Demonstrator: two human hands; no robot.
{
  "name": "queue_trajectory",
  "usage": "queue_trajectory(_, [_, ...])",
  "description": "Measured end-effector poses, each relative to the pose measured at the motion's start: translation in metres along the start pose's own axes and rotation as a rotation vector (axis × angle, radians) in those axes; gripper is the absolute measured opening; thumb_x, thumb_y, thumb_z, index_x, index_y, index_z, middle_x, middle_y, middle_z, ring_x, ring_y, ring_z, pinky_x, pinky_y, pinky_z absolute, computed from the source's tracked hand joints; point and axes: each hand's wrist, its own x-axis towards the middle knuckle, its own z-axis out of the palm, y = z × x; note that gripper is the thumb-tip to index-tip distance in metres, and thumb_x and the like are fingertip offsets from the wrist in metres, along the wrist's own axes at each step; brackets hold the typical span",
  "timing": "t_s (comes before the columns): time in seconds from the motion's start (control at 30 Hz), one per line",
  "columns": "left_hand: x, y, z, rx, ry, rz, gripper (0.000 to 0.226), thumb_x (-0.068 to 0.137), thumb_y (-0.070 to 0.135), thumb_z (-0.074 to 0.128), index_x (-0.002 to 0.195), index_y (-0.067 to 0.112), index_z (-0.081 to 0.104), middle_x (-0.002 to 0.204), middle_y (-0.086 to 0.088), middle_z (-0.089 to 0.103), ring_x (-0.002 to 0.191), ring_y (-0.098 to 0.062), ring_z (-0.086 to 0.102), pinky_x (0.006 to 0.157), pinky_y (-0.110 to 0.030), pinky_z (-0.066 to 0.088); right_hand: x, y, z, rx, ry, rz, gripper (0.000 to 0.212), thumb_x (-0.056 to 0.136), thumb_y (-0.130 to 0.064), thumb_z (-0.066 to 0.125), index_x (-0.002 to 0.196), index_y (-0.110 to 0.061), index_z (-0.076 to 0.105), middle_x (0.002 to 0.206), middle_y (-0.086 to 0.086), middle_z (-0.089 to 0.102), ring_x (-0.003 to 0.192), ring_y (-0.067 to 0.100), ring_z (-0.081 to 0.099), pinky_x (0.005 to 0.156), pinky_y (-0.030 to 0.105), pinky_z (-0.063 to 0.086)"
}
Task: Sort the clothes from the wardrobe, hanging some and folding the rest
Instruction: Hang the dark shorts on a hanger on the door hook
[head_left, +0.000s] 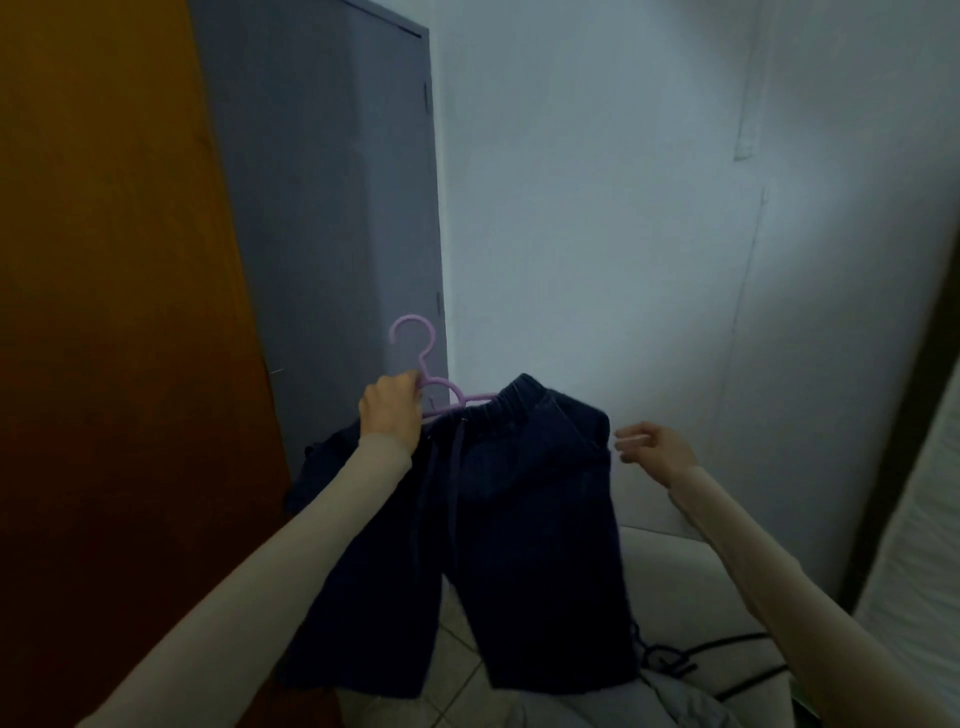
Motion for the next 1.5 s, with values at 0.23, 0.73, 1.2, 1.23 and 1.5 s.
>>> queue_trajectory(0.23, [-0.013, 0.024, 0.019, 0.186, -0.091, 0.202, 0.020, 0.099, 0.013, 0.043, 0.111, 0.010, 0.059, 0.099, -0.010, 0.066, 0.085, -0.026, 0.061, 0.063, -0.031, 0.039, -0.017, -0.044, 0.039, -0.412, -0.175, -0.536, 0.044, 0.085, -0.021, 0.066, 0.126, -0.015, 0.053, 0.133, 0.003, 0.053, 0.123, 0.021, 0.049, 0.105, 0.032, 0.036])
queue_trajectory(0.73, [-0.040, 0.009, 0.027, -0.173, -0.083, 0.260, 0.031, 0.099, 0.035, 0.040, 0.116, 0.018, 0.058, 0.118, 0.002, 0.061, 0.117, -0.015, 0.047, 0.115, -0.038, 0.009, -0.037, -0.063, 0.085, -0.074, -0.129, -0.571, 0.015, 0.092, -0.004, 0.054, 0.091, 0.008, 0.063, 0.077, 0.016, 0.058, 0.071, 0.018, 0.048, 0.058, 0.007, 0.036])
queue_trajectory(1.2, [-0.062, -0.046, 0.041, -0.664, -0.530, -0.014, 0.046, 0.090, 0.045, 0.052, 0.130, 0.023, 0.045, 0.115, 0.003, 0.053, 0.105, -0.015, 0.053, 0.086, -0.024, 0.039, -0.018, -0.062, 0.060, 0.083, 0.113, -0.342, 0.021, 0.095, -0.011, 0.050, 0.104, 0.006, 0.061, 0.100, 0.013, 0.060, 0.088, 0.019, 0.052, 0.074, 0.020, 0.039])
queue_trajectory(1.23, [-0.062, -0.045, 0.041, -0.660, -0.541, 0.006, 0.045, 0.090, 0.042, 0.054, 0.130, 0.024, 0.045, 0.115, 0.004, 0.053, 0.105, -0.013, 0.052, 0.087, -0.023, 0.039, -0.019, -0.062, 0.060, 0.087, 0.134, -0.342, 0.021, 0.096, -0.010, 0.049, 0.103, 0.006, 0.061, 0.101, 0.015, 0.061, 0.088, 0.020, 0.053, 0.077, 0.023, 0.039])
queue_trajectory(1.5, [-0.058, -0.040, 0.050, -0.500, -0.197, 0.102, 0.021, 0.096, 0.017, 0.053, 0.102, 0.007, 0.070, 0.092, -0.007, 0.070, 0.078, -0.013, 0.060, 0.062, -0.006, 0.036, -0.020, -0.060, 0.056, 0.039, 0.225, -0.328, 0.021, 0.100, -0.013, 0.038, 0.107, 0.001, 0.052, 0.093, 0.008, 0.050, 0.086, 0.019, 0.046, 0.071, 0.026, 0.034])
